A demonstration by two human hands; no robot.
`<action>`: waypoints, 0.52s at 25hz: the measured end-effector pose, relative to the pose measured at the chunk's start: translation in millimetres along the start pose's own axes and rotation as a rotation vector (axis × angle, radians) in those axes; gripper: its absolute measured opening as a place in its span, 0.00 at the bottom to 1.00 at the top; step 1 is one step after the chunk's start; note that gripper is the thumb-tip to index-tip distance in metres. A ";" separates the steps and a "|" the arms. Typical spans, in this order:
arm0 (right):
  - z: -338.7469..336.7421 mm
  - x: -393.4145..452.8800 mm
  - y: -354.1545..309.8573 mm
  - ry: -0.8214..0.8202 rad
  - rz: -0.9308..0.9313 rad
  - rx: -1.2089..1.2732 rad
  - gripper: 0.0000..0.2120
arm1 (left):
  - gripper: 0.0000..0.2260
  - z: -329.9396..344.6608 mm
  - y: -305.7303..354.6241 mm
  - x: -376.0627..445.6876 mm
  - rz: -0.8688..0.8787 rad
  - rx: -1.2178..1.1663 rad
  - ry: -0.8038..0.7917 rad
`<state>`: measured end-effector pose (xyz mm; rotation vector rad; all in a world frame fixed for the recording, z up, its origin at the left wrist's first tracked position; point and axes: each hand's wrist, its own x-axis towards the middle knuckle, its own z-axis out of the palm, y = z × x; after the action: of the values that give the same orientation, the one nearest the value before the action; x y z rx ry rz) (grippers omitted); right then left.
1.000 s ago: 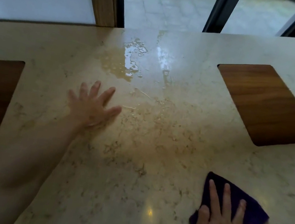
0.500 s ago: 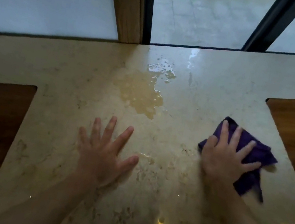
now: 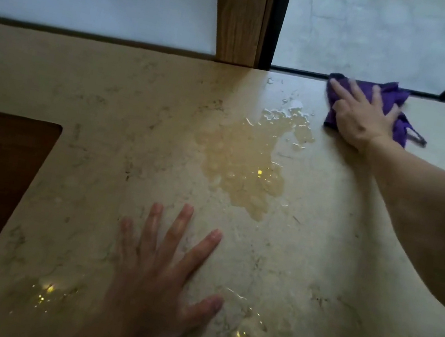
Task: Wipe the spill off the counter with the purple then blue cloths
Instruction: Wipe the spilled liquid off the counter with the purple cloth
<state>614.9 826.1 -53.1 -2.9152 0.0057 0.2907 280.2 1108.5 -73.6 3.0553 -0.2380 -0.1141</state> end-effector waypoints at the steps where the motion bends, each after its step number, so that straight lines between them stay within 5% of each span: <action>1: 2.5 -2.0 -9.0 -0.009 -0.098 -0.028 0.26 | 0.37 -0.1 -0.7 0.4 -0.007 0.004 -0.001; 7: 27.4 -102.3 -14.5 -0.040 -0.396 -0.106 0.26 | 0.37 -6.9 0.1 -1.9 -0.050 0.023 -0.064; 13: 65.3 -315.5 -9.1 -0.066 -0.489 -0.147 0.26 | 0.37 -8.0 2.3 -2.5 -0.088 0.012 -0.084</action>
<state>293.0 843.3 -52.1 -2.9216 -0.7530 0.3105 278.0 1107.2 -65.3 3.0764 -0.1097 -0.2478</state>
